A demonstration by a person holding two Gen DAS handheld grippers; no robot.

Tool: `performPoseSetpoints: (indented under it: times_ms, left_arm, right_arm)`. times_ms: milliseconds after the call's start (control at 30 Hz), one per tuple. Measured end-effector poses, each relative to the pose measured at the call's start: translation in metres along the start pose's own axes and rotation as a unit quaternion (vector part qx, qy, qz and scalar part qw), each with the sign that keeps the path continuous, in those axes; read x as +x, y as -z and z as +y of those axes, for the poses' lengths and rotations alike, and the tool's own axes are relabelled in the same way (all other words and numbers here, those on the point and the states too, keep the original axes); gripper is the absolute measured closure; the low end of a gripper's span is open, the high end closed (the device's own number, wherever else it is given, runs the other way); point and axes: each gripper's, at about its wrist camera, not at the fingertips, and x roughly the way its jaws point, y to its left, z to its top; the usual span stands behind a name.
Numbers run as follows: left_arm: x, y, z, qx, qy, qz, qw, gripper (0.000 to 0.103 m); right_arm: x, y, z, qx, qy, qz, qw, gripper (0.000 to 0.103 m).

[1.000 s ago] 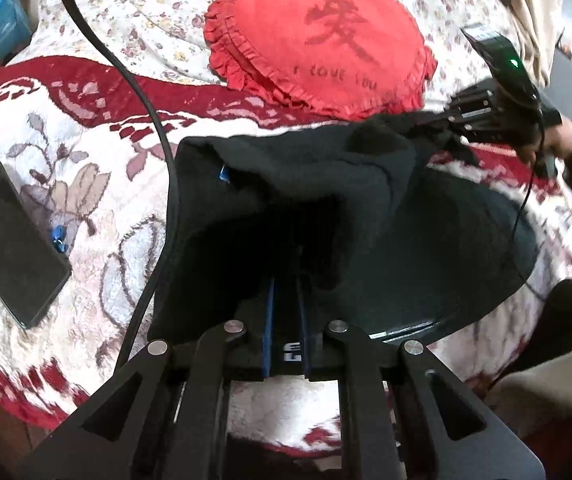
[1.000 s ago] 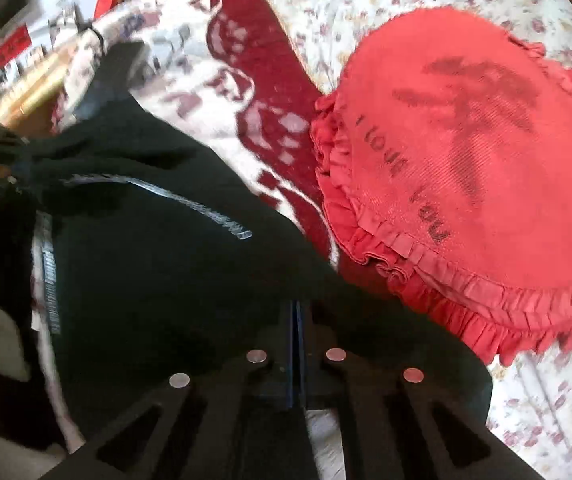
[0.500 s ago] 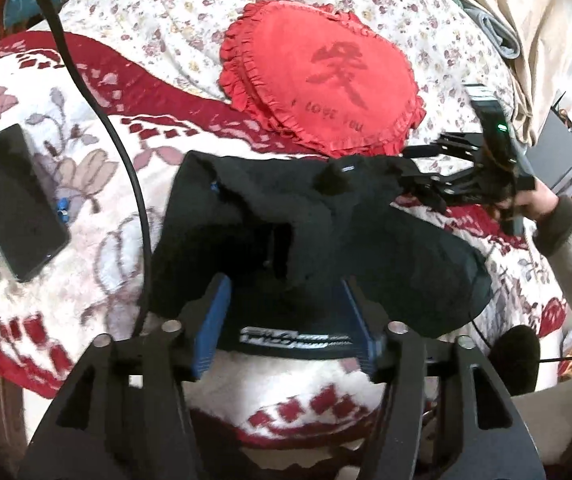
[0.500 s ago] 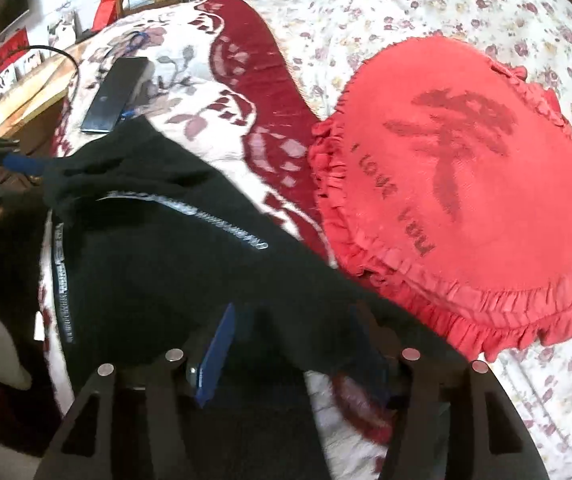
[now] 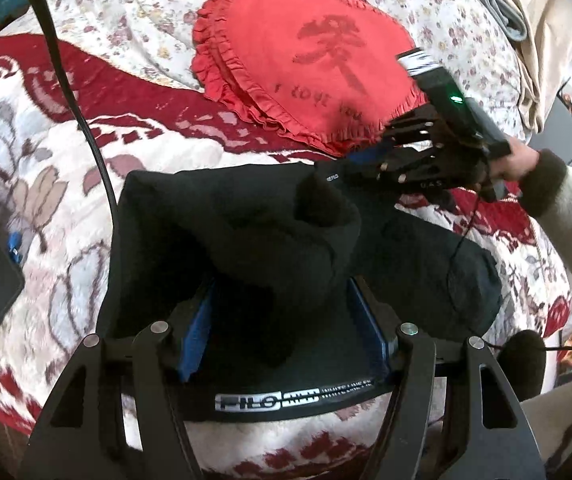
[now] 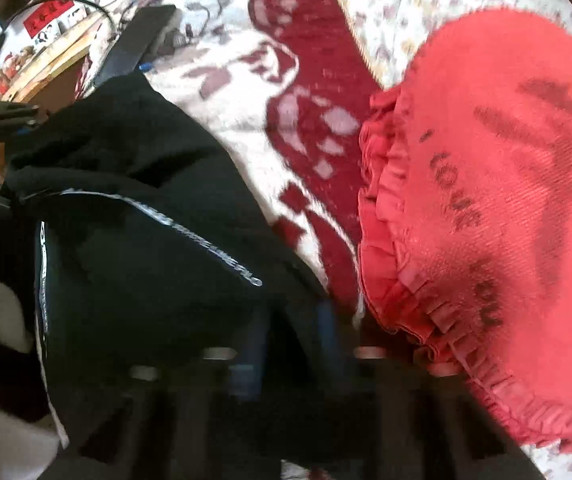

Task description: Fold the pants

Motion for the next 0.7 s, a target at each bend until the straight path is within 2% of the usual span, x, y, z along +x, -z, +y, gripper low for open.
performPoseSetpoints:
  times_ms: [33, 67, 100, 133, 167, 200, 267, 333, 433, 500, 567, 667, 700]
  left_arm:
    - [0.003, -0.002, 0.000, 0.006, -0.001, 0.002, 1.0000, 0.047]
    - [0.005, -0.004, -0.002, 0.017, -0.003, 0.004, 0.9998, 0.063]
    - [0.007, -0.008, -0.004, 0.031, -0.006, 0.007, 0.9995, 0.071]
    - [0.007, -0.015, -0.006, 0.044, -0.009, 0.004, 0.9990, 0.073]
    - [0.005, -0.022, -0.008, 0.056, -0.008, -0.001, 0.9984, 0.079]
    - [0.002, -0.034, -0.010, 0.074, -0.007, -0.009, 0.9972, 0.081]
    - [-0.007, -0.054, -0.012, 0.098, -0.027, -0.032, 0.9943, 0.087]
    - [-0.021, -0.075, -0.010, 0.111, -0.039, -0.052, 0.9917, 0.088]
    - [-0.046, -0.080, 0.000, 0.113, -0.014, -0.067, 0.9912, 0.088]
    - [-0.053, -0.062, 0.008, 0.116, 0.003, -0.061, 0.9914, 0.088]
    - [-0.045, -0.034, 0.020, 0.109, -0.003, -0.037, 0.9933, 0.088]
    - [-0.024, 0.002, 0.042, 0.078, -0.034, 0.014, 0.9963, 0.087]
    - [-0.021, 0.011, 0.051, 0.061, -0.043, 0.023, 0.9970, 0.082]
  right_arm:
    - [-0.005, 0.003, 0.007, 0.006, 0.008, -0.009, 1.000, 0.096]
    - [-0.009, 0.006, 0.011, 0.014, 0.008, -0.015, 1.000, 0.097]
    - [-0.016, 0.012, 0.014, 0.026, 0.012, -0.023, 0.999, 0.097]
    - [-0.023, 0.016, 0.015, 0.037, 0.017, -0.027, 0.999, 0.098]
    - [-0.033, 0.019, 0.015, 0.050, 0.026, -0.032, 0.998, 0.098]
    - [-0.044, 0.021, 0.014, 0.061, 0.038, -0.039, 0.997, 0.098]
    - [-0.080, 0.027, 0.014, 0.092, 0.054, -0.069, 0.992, 0.098]
    - [-0.112, 0.034, 0.019, 0.115, 0.064, -0.095, 0.987, 0.098]
    - [-0.153, 0.055, 0.056, 0.156, 0.035, -0.151, 0.976, 0.098]
    - [-0.147, 0.068, 0.091, 0.174, -0.012, -0.172, 0.970, 0.098]
    - [-0.117, 0.078, 0.131, 0.190, -0.058, -0.172, 0.965, 0.098]
    - [-0.050, 0.081, 0.170, 0.222, -0.069, -0.142, 0.962, 0.098]
    - [-0.031, 0.080, 0.177, 0.228, -0.056, -0.132, 0.963, 0.098]
